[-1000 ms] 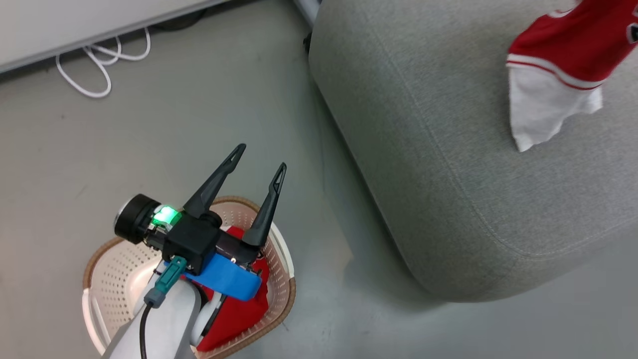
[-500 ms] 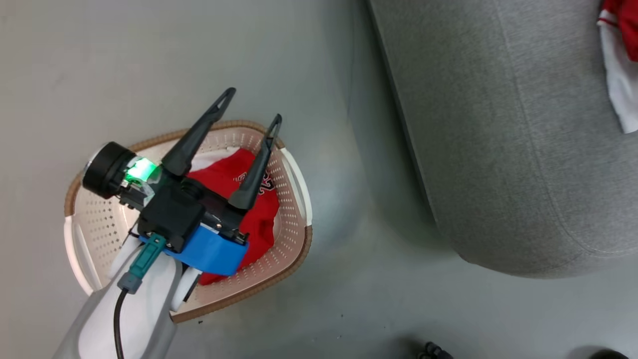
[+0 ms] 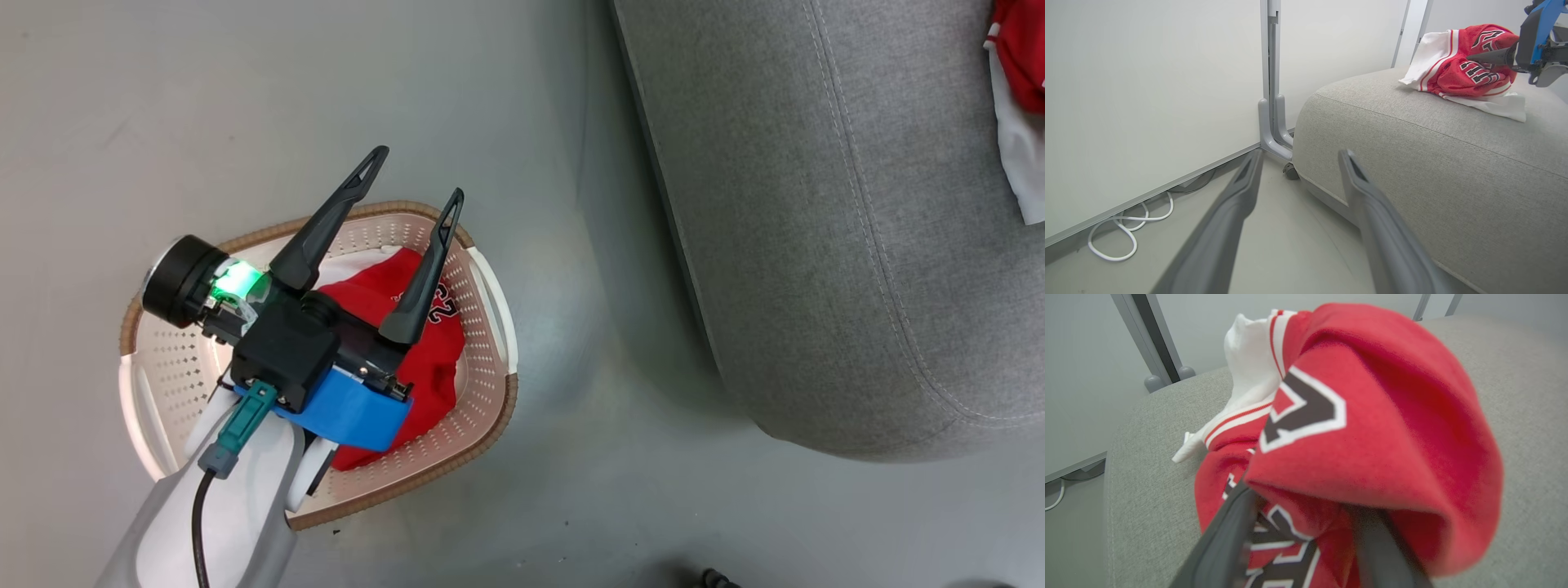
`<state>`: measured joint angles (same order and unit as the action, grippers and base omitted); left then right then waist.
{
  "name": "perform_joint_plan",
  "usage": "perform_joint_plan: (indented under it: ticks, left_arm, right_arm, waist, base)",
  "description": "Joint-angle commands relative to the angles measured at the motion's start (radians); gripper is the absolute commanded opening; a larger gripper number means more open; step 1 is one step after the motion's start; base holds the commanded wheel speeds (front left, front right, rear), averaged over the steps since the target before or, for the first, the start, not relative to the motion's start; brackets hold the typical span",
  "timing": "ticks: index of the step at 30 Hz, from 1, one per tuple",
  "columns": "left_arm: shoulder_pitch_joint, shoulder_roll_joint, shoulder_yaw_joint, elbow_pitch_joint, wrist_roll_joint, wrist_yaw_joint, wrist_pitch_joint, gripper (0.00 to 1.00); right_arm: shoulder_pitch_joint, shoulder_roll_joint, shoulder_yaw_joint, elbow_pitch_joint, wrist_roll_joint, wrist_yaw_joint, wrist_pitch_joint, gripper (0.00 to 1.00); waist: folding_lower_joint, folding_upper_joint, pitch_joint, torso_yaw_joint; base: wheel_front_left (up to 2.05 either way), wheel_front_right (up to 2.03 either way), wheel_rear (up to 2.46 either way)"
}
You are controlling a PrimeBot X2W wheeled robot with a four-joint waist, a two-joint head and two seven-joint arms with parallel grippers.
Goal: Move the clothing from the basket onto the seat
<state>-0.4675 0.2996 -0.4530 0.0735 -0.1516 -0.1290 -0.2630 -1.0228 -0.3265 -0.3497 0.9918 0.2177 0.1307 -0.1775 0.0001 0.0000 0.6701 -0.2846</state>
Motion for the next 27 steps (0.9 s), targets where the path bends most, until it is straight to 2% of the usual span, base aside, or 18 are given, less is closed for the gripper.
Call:
perform_joint_plan:
  ticks: [1, 16, 27]
  left_arm:
    - [-0.008, -0.002, 0.001, 0.004, -0.006, -0.002, -0.003, 1.00]
    - [0.028, -0.036, 0.011, 0.021, -0.022, -0.002, -0.003, 1.00]
    - [0.105, -0.118, 0.028, 0.097, -0.078, -0.002, -0.003, 1.00]
  right_arm:
    - [-0.012, -0.008, 0.003, 0.006, -0.006, 0.000, -0.006, 1.00]
    - [0.012, -0.034, 0.060, 0.077, -0.006, 0.000, -0.045, 1.00]
    - [0.185, -0.035, 0.140, 0.037, 0.008, 0.000, -0.076, 1.00]
  waist:
    - [-0.0001, 0.0000, -0.006, 0.004]
    - [-0.0001, 0.0000, -0.077, 0.015]
    - [-0.0001, 0.0000, -0.282, 0.091]
  base:
    - [0.00, 0.00, 0.00]
    - [0.00, 0.00, 0.00]
    - [0.00, 0.00, 0.00]
